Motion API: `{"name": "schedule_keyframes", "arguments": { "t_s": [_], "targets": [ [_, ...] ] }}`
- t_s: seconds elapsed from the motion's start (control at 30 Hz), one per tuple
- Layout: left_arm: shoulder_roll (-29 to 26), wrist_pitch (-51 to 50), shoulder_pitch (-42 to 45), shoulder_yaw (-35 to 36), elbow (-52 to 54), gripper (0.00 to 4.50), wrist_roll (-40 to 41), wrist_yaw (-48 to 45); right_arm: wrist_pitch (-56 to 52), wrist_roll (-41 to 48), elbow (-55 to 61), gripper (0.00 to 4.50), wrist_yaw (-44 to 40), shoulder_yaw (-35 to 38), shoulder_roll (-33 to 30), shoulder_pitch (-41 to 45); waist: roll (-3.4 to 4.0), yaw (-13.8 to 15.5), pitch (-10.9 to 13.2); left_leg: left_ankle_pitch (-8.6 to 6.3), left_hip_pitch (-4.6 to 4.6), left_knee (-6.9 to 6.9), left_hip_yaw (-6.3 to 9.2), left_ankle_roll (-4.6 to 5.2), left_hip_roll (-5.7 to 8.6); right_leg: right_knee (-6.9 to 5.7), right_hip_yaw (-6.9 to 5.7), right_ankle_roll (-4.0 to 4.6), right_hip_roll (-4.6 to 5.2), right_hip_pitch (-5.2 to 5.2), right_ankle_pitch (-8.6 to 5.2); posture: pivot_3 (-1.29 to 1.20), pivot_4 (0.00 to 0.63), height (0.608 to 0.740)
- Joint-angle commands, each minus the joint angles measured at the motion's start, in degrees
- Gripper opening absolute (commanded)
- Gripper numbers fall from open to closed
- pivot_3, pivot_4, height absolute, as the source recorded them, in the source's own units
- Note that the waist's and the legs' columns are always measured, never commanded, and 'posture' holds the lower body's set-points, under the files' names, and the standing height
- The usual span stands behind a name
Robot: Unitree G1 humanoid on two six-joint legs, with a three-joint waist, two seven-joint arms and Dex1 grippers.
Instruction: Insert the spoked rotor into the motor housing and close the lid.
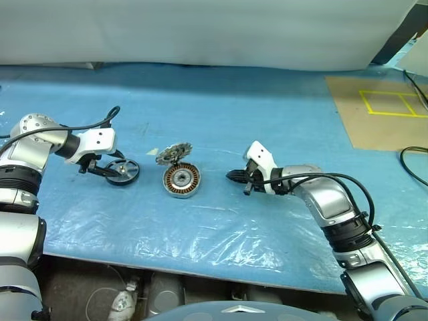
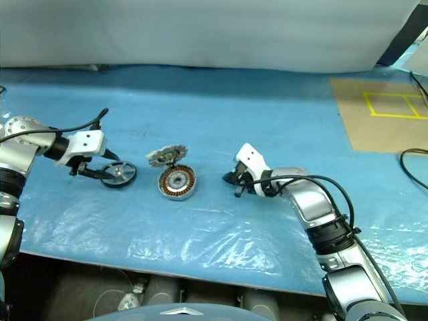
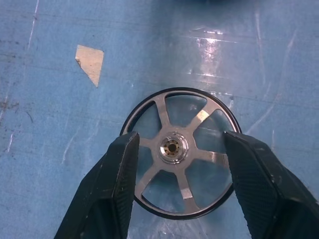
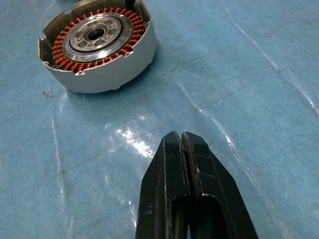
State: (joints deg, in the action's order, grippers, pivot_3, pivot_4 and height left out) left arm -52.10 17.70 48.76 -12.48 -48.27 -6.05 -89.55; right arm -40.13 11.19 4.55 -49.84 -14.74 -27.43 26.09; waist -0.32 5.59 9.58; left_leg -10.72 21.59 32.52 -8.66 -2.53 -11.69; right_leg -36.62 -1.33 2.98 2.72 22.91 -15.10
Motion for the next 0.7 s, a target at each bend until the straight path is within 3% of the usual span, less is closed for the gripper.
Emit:
{"name": "schedule_keyframes", "arguments": {
  "t_s": [0.03,0.33,0.7],
  "targets": [
    [-1.0,-0.2,2.1,-0.1,-1.2,2.8,-0.6,-1.1,0.9,0.1,1.0,0.0,0.1,-0.2,0.0,0.4,0.0,0.0,0.0,0.0,0.0,0.01,0.0,0.0,0.0,-0.01,0.0,0.0,0.0,0.0,0.0,0.0,0.15,0.74],
    [0.3,-7.7,1.6,-3.0,-0.4,2.8,-6.5,3.9,0.6,0.2,1.7,0.0,0.4,-0.3,0.0,-0.3,0.0,-0.1,0.0,0.0,0.0,0.0,0.01,0.0,-0.01,-0.01,-0.01,0.0,0.0,0.0,0.0,0.0,0.15,0.74],
    [0.9,-3.8,0.3,-3.6,-1.7,2.8,-7.4,5.1,0.8,0.1,1.2,0.0,0.7,-0.2,-0.2,0.2,0.0,0.0,0.0,0.0,0.01,0.02,0.03,0.0,-0.01,-0.02,-0.02,0.0,0.0,0.0,0.0,0.0,0.15,0.74]
  ]
}}
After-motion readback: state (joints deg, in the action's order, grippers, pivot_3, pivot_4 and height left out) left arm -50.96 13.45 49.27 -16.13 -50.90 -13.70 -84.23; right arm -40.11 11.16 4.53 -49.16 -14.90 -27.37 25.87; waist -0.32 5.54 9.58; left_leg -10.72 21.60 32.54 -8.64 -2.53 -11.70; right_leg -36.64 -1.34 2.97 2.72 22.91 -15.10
